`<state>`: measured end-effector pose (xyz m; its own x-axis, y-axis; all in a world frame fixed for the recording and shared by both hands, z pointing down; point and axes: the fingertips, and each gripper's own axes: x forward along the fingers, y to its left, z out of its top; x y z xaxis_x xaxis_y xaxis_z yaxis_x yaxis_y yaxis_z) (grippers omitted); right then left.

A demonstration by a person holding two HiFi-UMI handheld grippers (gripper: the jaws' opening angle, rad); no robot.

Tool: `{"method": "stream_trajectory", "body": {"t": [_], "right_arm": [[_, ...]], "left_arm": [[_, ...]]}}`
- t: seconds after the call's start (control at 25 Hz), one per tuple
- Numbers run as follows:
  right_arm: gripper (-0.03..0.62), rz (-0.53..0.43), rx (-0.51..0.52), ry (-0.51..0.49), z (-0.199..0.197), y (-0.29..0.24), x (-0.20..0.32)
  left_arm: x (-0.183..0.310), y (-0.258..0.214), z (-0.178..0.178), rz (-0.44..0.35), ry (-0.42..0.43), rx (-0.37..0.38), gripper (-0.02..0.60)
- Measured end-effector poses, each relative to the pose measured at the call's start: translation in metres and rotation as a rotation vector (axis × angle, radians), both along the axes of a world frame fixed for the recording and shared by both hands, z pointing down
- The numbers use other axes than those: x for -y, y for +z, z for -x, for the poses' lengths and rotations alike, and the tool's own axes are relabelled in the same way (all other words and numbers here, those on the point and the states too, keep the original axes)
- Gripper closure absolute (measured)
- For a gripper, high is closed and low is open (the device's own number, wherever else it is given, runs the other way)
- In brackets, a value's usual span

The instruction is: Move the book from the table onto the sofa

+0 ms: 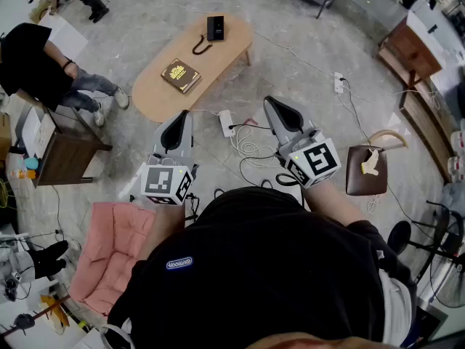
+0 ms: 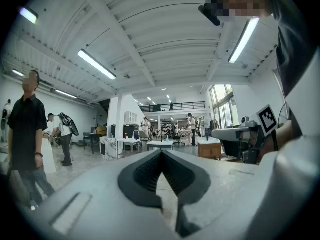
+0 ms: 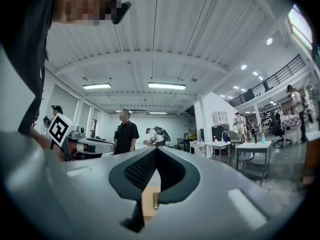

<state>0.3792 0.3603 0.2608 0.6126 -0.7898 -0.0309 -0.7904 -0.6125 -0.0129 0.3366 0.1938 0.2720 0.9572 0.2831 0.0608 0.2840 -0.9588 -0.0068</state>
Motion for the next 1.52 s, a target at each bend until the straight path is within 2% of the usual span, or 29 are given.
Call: {"method": "stream_trajectory", "body": {"t": [0.92,1.24,1.28,1.32,1.36,1.52], "right_arm": [[0.565,0.007,0.018,-0.004,-0.001,0.008,-0.001],[0.562,-0.097,0.044,-0.014,-0.004,0.006,-0.014],[0.561,-0.102,0.048,-0.019,-0.005,0.006,-0.014],[0.506,-0.103,0.053,-0.025,-0.006,0.006,-0.014],[0.479,-0.104,0.058,-0.03,-0.007,0.007,-0.014],[0.463,-0.107,0.055,-0.046,-0.012,0.007,-0.015]], "left_arm": [[-0.007,0.005,0.002,0.007,0.006,0.014,0.581],[-0.02,0.001,0.002,0.042,0.028,-0.016,0.577],[-0.022,0.001,0.001,0.047,0.033,-0.015,0.564],[-0.023,0.002,0.0,0.052,0.038,-0.013,0.509],[-0.024,0.002,-0.002,0.053,0.041,-0.011,0.499],[-0.029,0.006,-0.006,0.042,0.035,-0.007,0.458]]}}
